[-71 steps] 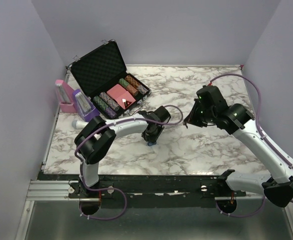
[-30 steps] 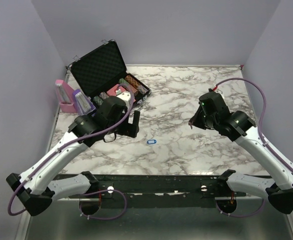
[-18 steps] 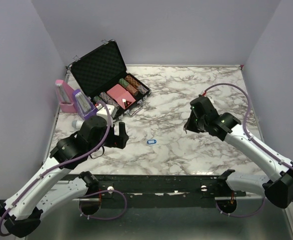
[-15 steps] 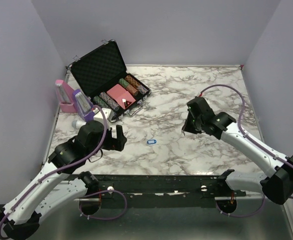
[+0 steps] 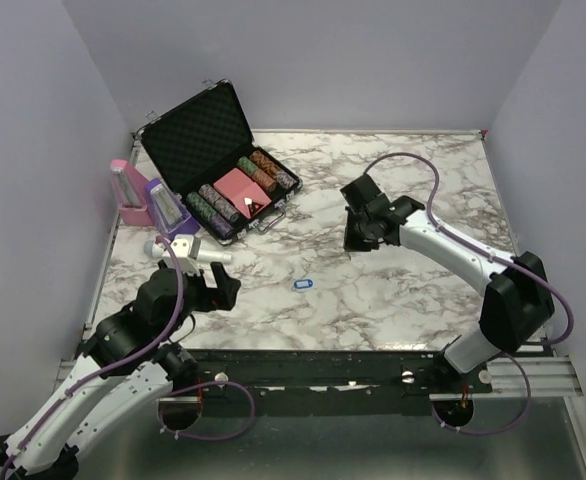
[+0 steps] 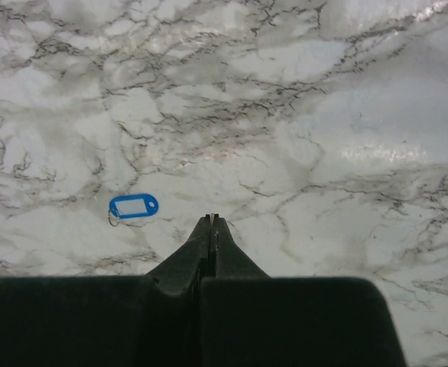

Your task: Remove the keys from the keyring

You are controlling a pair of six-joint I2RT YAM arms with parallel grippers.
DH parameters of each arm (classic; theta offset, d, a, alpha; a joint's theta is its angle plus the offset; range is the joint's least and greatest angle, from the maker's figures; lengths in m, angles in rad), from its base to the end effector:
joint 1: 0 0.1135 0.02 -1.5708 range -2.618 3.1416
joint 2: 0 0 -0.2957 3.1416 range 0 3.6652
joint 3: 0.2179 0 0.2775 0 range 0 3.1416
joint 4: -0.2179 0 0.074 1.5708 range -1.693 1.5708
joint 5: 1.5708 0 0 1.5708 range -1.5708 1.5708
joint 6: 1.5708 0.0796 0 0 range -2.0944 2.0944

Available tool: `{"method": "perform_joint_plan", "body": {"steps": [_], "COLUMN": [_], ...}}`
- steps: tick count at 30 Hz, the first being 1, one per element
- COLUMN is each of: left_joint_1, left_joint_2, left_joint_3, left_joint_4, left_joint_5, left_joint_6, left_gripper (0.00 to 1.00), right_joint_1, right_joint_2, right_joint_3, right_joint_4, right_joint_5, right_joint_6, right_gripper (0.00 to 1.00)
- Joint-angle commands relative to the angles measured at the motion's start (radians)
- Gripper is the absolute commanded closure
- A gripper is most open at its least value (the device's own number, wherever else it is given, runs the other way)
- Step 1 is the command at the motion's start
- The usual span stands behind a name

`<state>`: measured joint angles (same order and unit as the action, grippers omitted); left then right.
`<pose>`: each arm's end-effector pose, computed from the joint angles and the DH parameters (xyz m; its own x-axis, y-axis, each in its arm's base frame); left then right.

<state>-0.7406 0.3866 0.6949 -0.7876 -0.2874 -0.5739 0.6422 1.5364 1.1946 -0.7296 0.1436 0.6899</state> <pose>0.1034 -0.0640 0.2950 -0.5363 -0.2151 -0.8161 0.2027 0.9058 -0.3720 0.2938 0.2055 0.2406 -0.8846 0.1250 -0.4493 0.0325 0.9776 0.2079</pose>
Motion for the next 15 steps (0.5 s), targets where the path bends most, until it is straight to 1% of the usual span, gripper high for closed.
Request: {"method": "perform_joint_plan", "body": {"steps": [1,5,10,11,12,13,14,15], "left_joint_1": [0.006,0.006,0.006,0.006,0.006,0.006,0.006,0.006], "left_joint_2": [0.001,0.005,-0.034,-0.035,-0.034,-0.032,-0.031,-0.025], "left_joint_3": [0.032,0.058,0.029,0.026,0.025,0.025,0.023,0.023], "left_joint_4": [-0.013,-0.059,-0.022,-0.016,-0.016,-0.015,-0.015,-0.015], "left_joint_5": [-0.049,-0.053,-0.059,-0.064,-0.071,-0.076,-0.076,-0.076], "left_joint_6": [0.006,0.023,0.029,0.032,0.034,0.035,0.036,0.036], "left_gripper": [0.01,0.01,0.01,0.01,0.01,0.01,0.01,0.01], "right_joint_1": [0.004,0.004,0.004,0.004,0.004,0.004,0.004,0.005], "right_joint_2": [0.094,0.165,0.189,0.192,0.191,0.189,0.188,0.183], "right_joint_3": [0.097,0.161,0.206,0.212,0.214,0.214,0.211,0.207], "right_joint_4": [-0.019,-0.057,-0.077,-0.079,-0.082,-0.085,-0.085,-0.085], "right_joint_5": [-0.012,-0.027,-0.03,-0.029,-0.032,-0.035,-0.035,-0.035], "right_joint_6": [-0.062,-0.085,-0.105,-0.11,-0.113,-0.116,-0.119,-0.121], "right_gripper": [0.99,0.99,0.98,0.92,0.8,0.71,0.64,0.59]}}
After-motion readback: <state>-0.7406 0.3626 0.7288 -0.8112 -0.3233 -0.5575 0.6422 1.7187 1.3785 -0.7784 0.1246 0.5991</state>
